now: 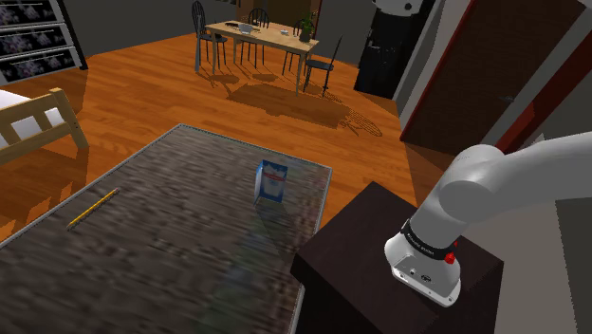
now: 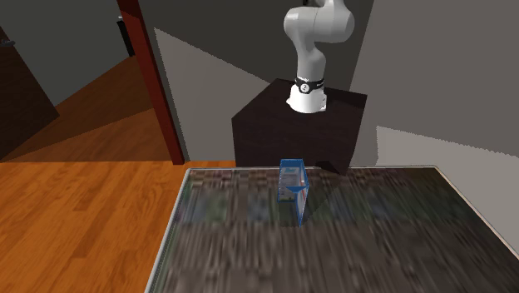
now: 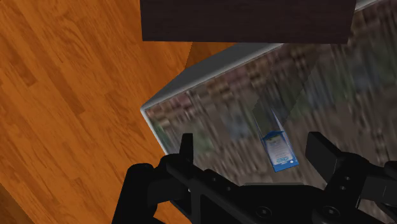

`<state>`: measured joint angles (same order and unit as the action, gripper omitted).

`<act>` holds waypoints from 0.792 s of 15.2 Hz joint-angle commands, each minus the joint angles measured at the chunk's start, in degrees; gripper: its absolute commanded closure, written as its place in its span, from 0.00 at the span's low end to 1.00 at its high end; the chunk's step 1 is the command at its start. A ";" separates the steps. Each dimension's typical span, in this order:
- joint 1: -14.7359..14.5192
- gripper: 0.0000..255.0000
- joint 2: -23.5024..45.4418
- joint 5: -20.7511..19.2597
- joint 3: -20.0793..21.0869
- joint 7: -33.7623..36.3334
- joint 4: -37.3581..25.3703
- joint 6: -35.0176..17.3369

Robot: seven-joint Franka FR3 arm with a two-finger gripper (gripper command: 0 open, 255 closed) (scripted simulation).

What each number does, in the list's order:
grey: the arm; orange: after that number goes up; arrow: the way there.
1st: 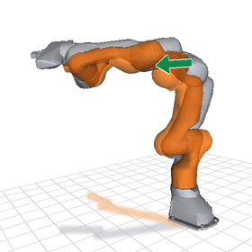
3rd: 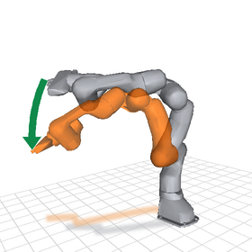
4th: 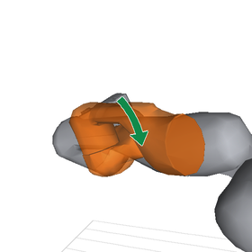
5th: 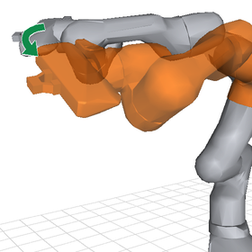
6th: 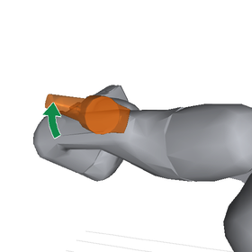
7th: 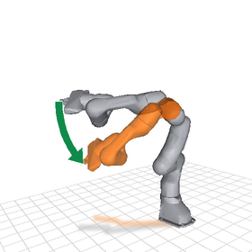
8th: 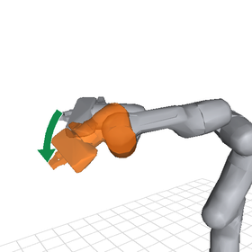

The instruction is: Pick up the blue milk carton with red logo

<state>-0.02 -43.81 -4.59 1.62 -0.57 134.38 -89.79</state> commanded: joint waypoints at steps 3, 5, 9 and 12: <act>-0.43 0.00 1.90 0.43 0.19 0.14 2.01 -3.93; -0.85 0.00 4.11 0.84 0.41 0.27 3.74 -7.90; -1.68 0.00 9.47 1.60 0.93 0.45 6.28 -15.87; -2.29 0.00 14.26 2.09 1.37 0.54 7.36 -21.81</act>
<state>-2.01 -31.56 -2.76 2.66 -0.28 141.68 -109.42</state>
